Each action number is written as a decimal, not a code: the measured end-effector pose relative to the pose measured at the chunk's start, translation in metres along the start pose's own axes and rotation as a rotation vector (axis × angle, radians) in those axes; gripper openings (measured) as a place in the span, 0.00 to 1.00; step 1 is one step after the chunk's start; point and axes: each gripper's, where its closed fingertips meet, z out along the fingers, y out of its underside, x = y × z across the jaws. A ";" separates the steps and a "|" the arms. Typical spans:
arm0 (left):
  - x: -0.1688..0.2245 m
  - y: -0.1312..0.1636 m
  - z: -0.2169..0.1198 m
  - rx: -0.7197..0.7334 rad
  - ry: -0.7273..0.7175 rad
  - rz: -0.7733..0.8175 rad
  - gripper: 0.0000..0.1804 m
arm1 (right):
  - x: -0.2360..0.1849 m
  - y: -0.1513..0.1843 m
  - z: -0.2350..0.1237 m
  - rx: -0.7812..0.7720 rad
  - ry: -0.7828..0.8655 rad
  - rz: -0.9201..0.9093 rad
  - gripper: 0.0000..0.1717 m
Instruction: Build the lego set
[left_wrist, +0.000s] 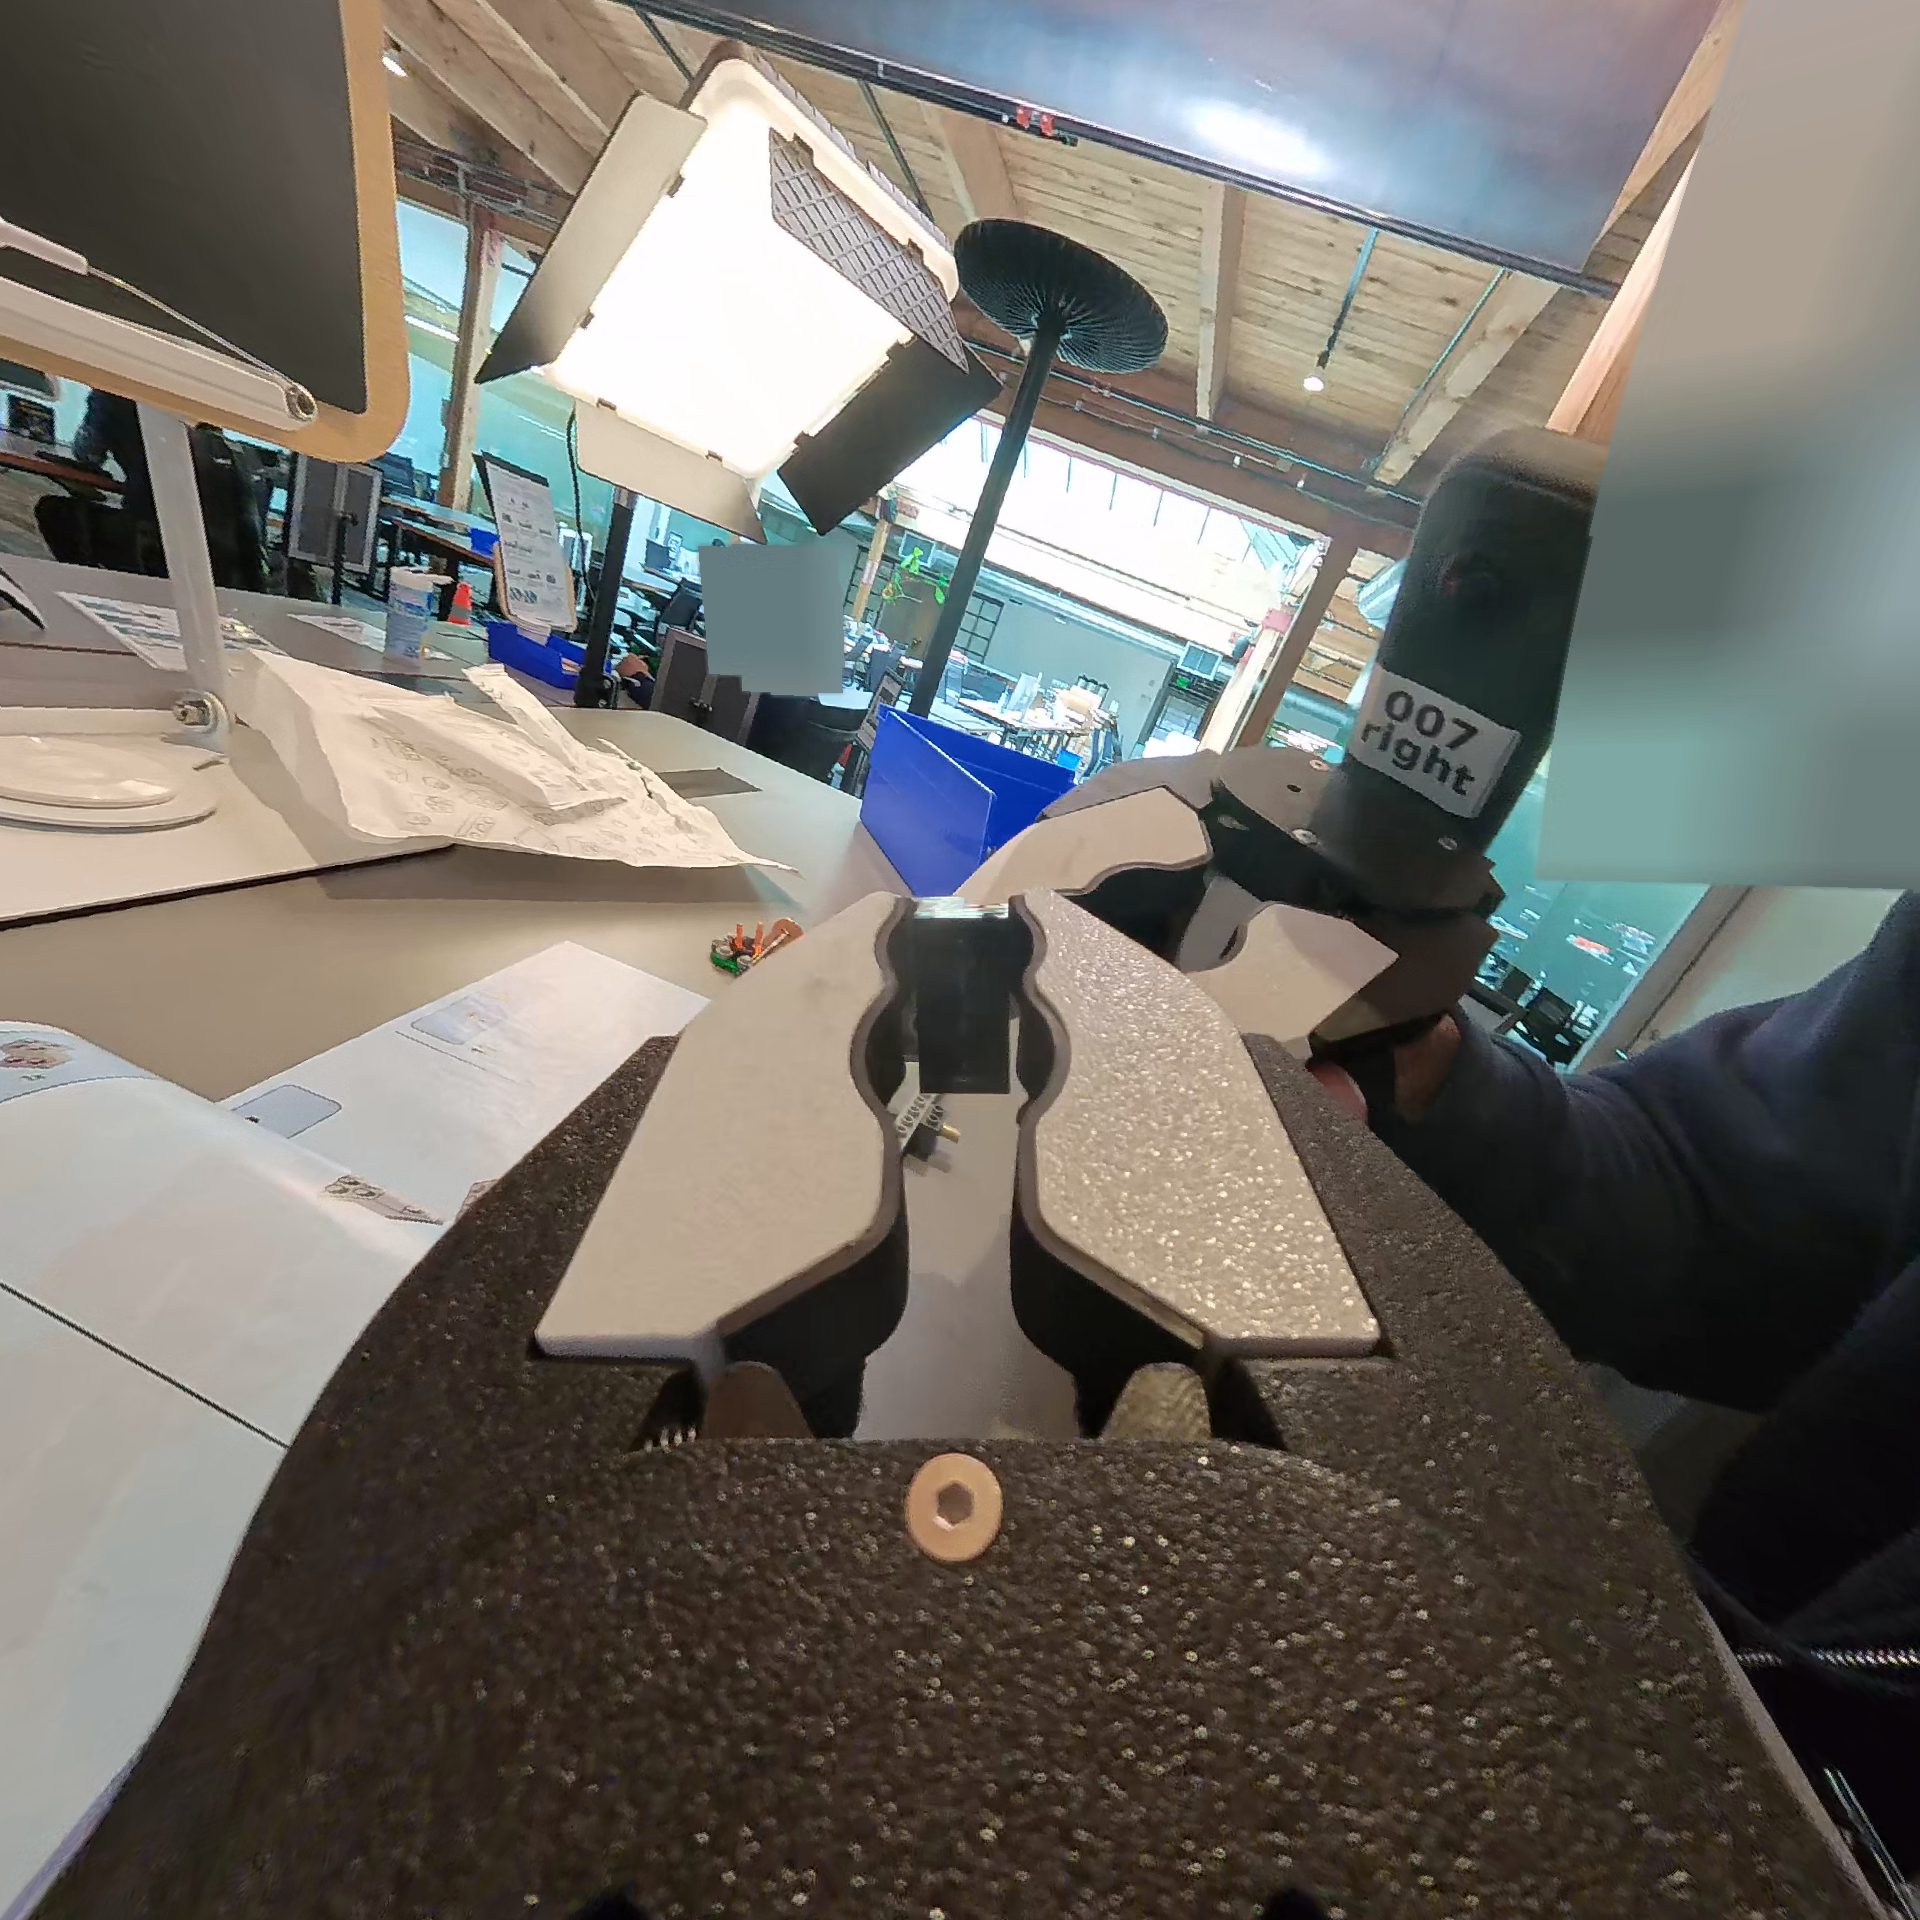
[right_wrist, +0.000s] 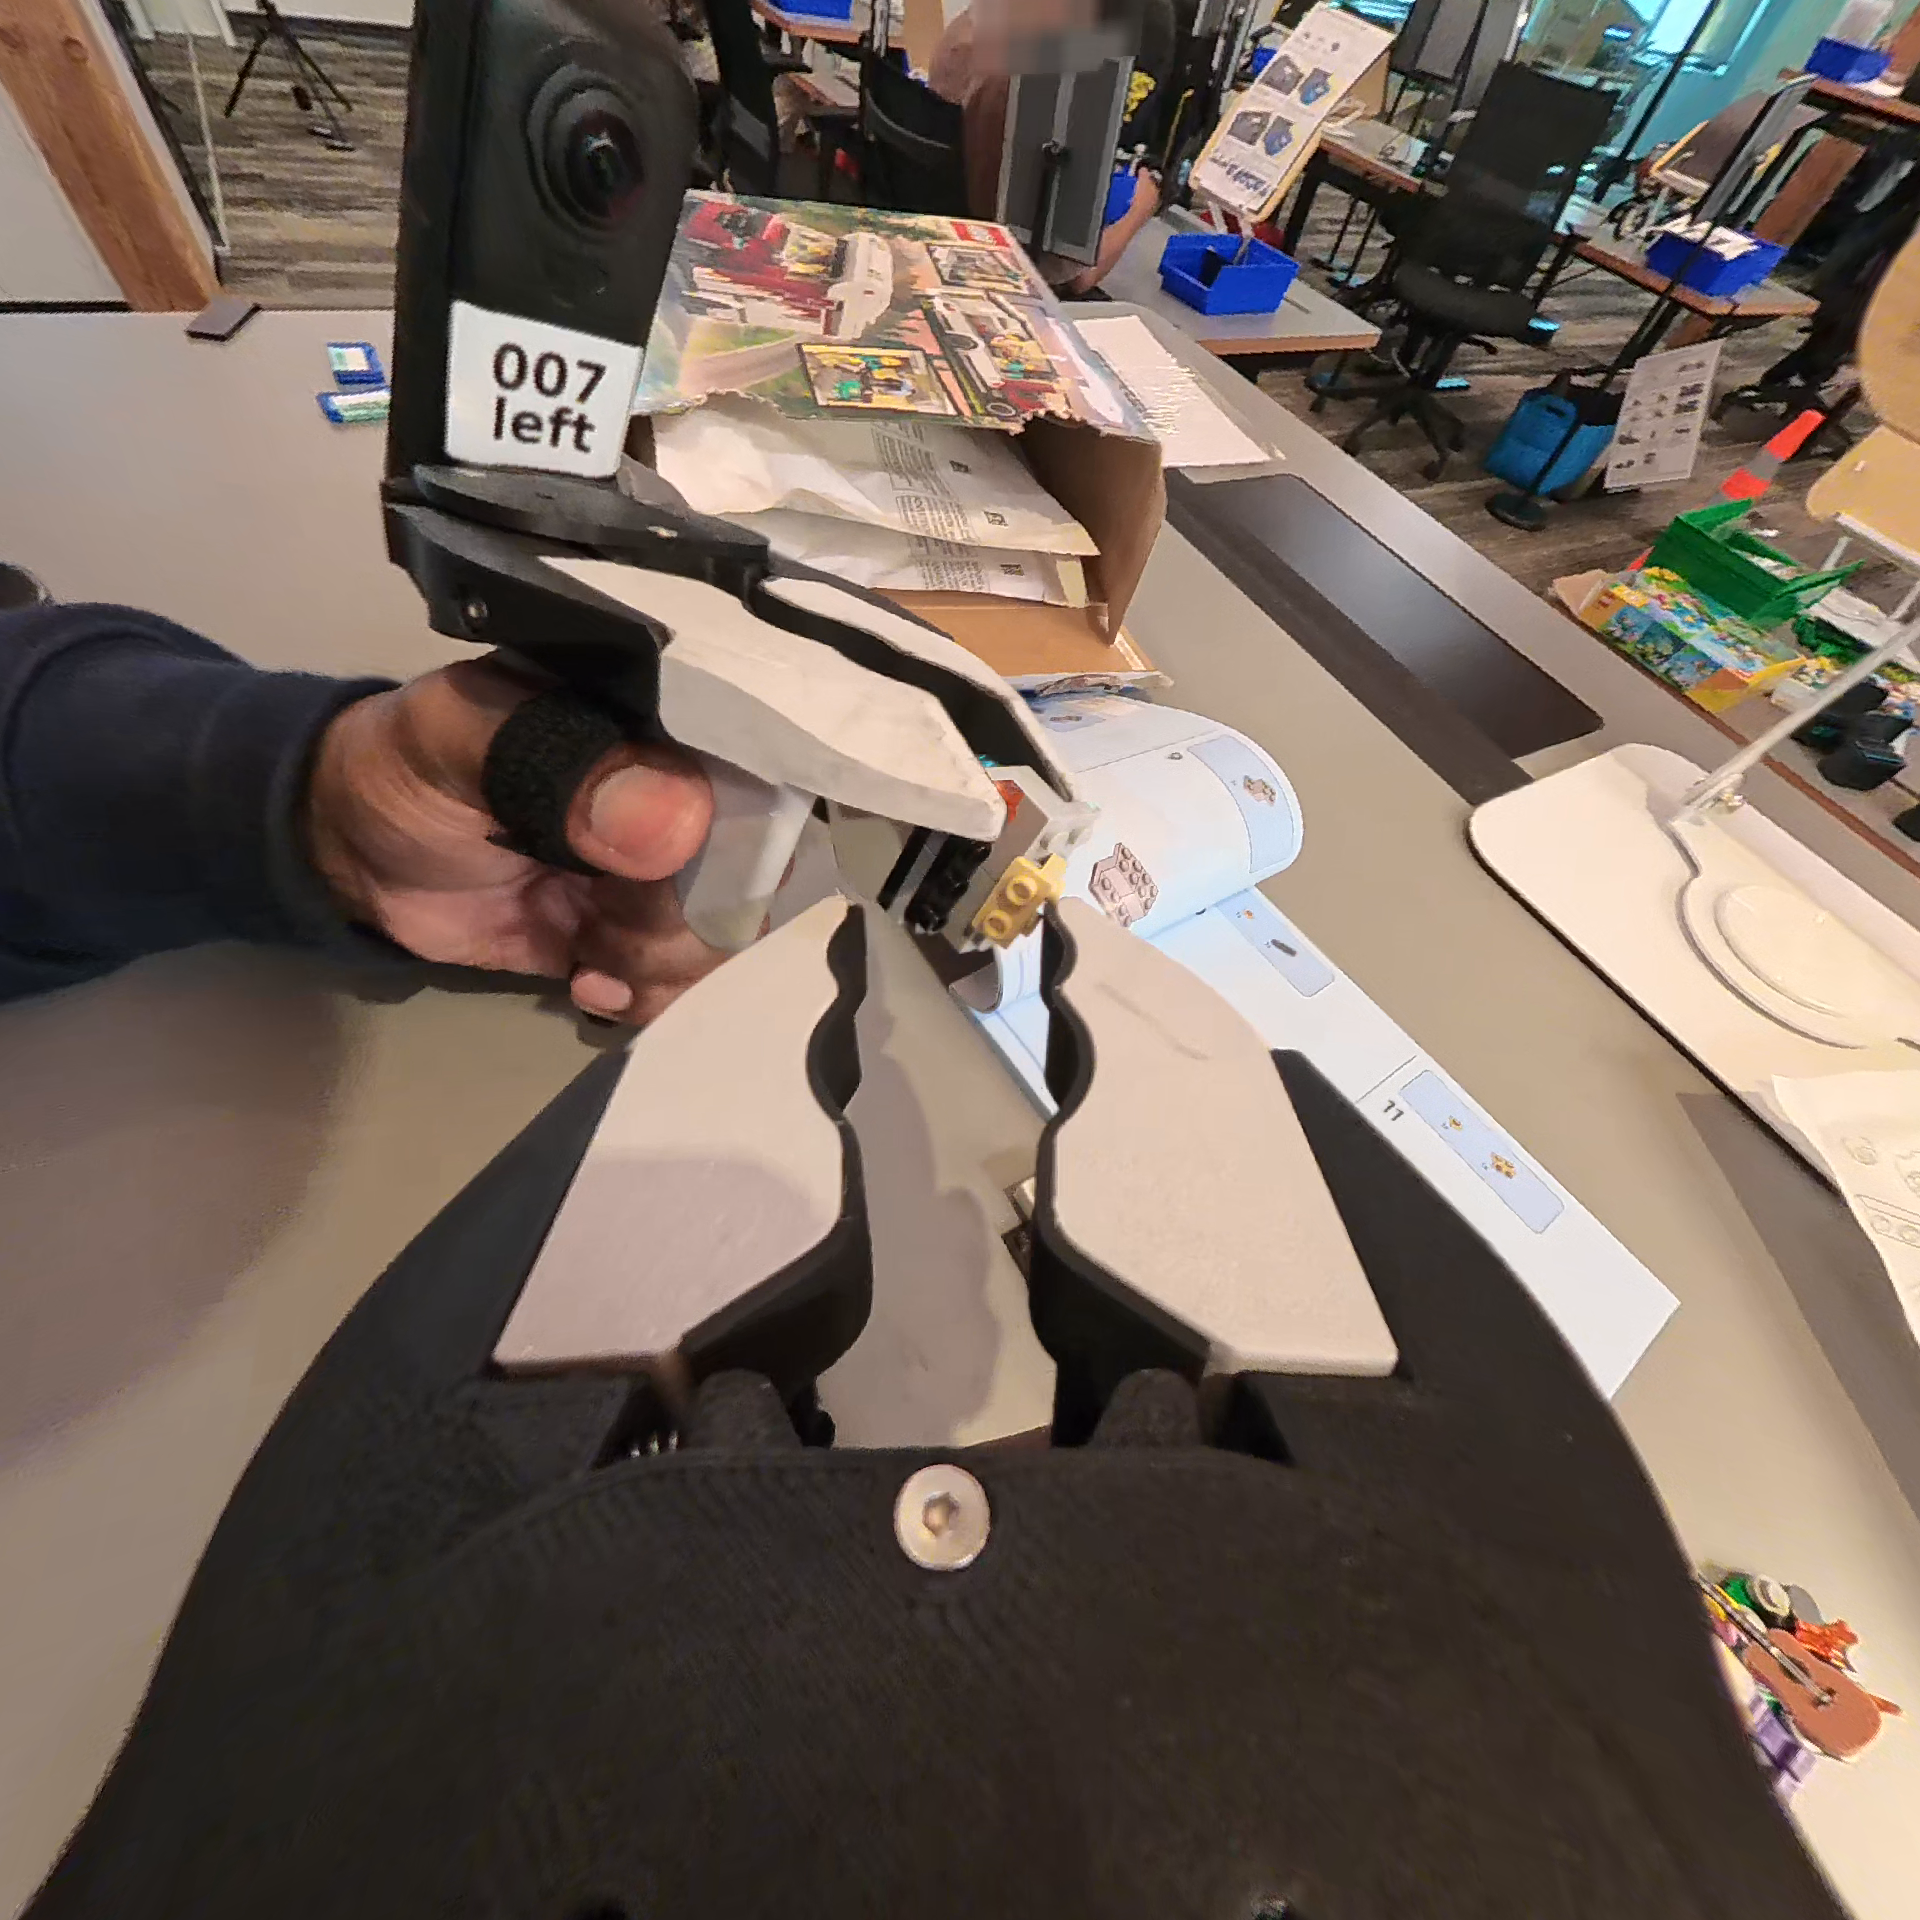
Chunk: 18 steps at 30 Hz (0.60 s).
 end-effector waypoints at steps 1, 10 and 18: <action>-0.001 -0.001 0.000 0.009 -0.012 0.000 0.09 | 0.000 -0.001 0.001 0.005 0.020 -0.001 0.20; -0.005 -0.005 -0.001 0.066 -0.065 -0.014 0.09 | 0.006 -0.005 0.006 0.034 0.197 -0.039 0.17; -0.004 -0.004 0.000 0.077 -0.074 -0.017 0.09 | 0.008 -0.004 0.005 0.037 0.236 -0.105 0.17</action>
